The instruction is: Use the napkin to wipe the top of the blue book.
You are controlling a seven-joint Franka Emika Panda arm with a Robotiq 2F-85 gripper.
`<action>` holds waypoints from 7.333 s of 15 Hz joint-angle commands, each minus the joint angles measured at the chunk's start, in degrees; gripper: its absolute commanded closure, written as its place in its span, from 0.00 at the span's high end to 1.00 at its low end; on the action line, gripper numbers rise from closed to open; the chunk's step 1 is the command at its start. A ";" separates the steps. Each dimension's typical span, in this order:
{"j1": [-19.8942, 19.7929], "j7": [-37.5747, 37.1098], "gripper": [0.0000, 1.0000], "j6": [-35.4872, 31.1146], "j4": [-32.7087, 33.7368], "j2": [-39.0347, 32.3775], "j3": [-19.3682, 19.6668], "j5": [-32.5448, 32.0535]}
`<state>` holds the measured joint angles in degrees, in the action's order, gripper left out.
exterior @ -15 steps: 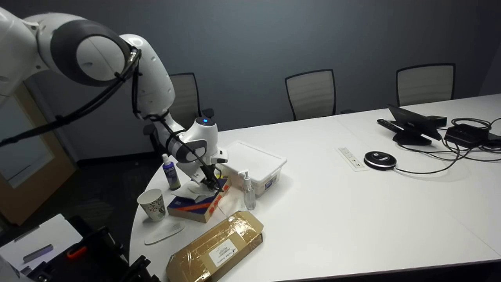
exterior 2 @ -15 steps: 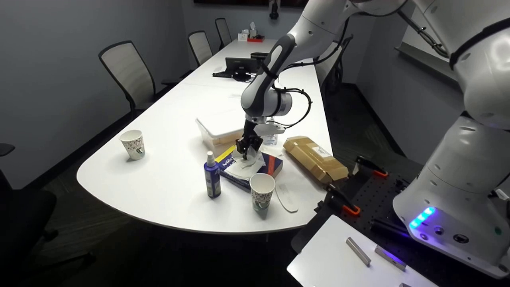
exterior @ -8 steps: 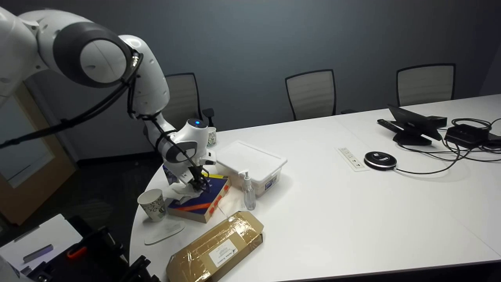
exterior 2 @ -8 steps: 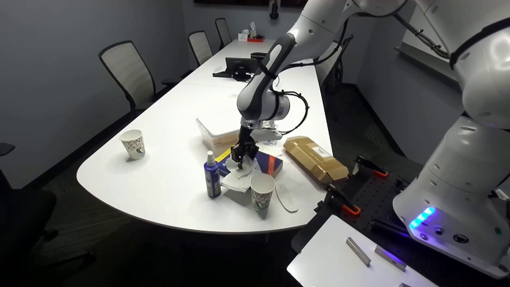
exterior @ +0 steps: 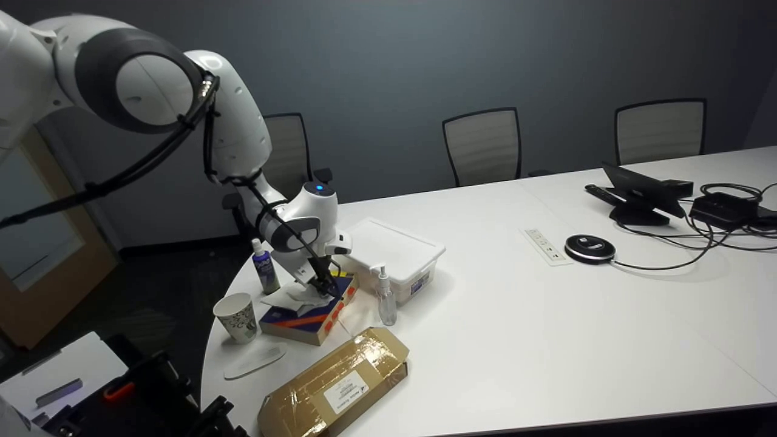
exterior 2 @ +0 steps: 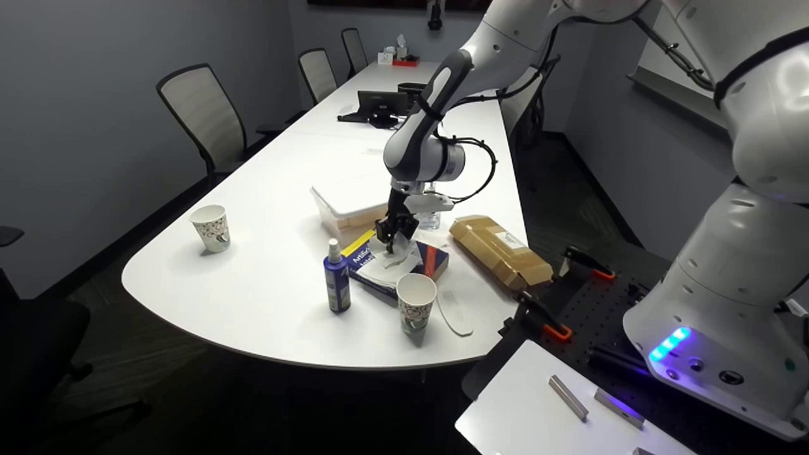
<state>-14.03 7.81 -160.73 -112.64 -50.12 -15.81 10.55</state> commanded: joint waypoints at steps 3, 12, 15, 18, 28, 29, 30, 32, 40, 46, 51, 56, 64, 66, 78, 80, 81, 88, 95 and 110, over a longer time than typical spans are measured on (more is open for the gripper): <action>-4.02 0.85 0.03 -0.56 -4.93 3.67 1.36 2.30; -10.06 4.43 0.03 2.41 -13.71 7.58 -3.82 7.64; -7.69 4.04 0.03 4.14 -13.16 6.50 -3.66 6.91; -3.93 3.33 0.03 6.25 -11.34 5.16 -2.84 6.04; 3.41 2.07 0.03 4.86 -4.60 4.53 2.61 4.32; 3.14 2.17 0.03 4.83 -4.14 4.74 3.03 4.33; 2.91 2.22 0.03 4.88 -3.81 4.89 3.38 4.37; 2.49 1.91 0.03 4.85 -4.49 5.35 4.37 4.65; 1.53 2.97 0.03 5.35 -6.33 4.69 4.18 5.13; 4.55 2.37 0.03 6.99 -1.90 3.31 2.15 4.04; 7.44 1.81 0.03 8.06 2.38 3.65 3.98 1.67; 9.58 0.90 0.03 8.21 6.62 2.94 8.23 -2.05; 9.21 -0.90 0.03 8.35 6.68 2.29 12.45 -2.78; 8.64 -1.17 0.03 9.19 5.71 2.35 12.13 -2.27; 4.29 -0.04 0.03 7.96 -6.22 11.90 4.33 5.22; 3.42 -0.63 0.03 7.26 -12.53 17.25 3.80 8.31; 2.92 -0.74 0.03 7.13 -15.18 19.61 3.66 10.03; -1.78 3.06 0.03 6.94 -33.79 32.46 3.77 27.51; -4.67 13.57 0.03 4.21 -37.36 27.34 5.99 37.80; -8.49 16.23 0.97 -2.06 -33.62 21.74 0.53 41.77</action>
<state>-20.91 22.33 -162.00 -144.86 -32.01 -13.04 49.65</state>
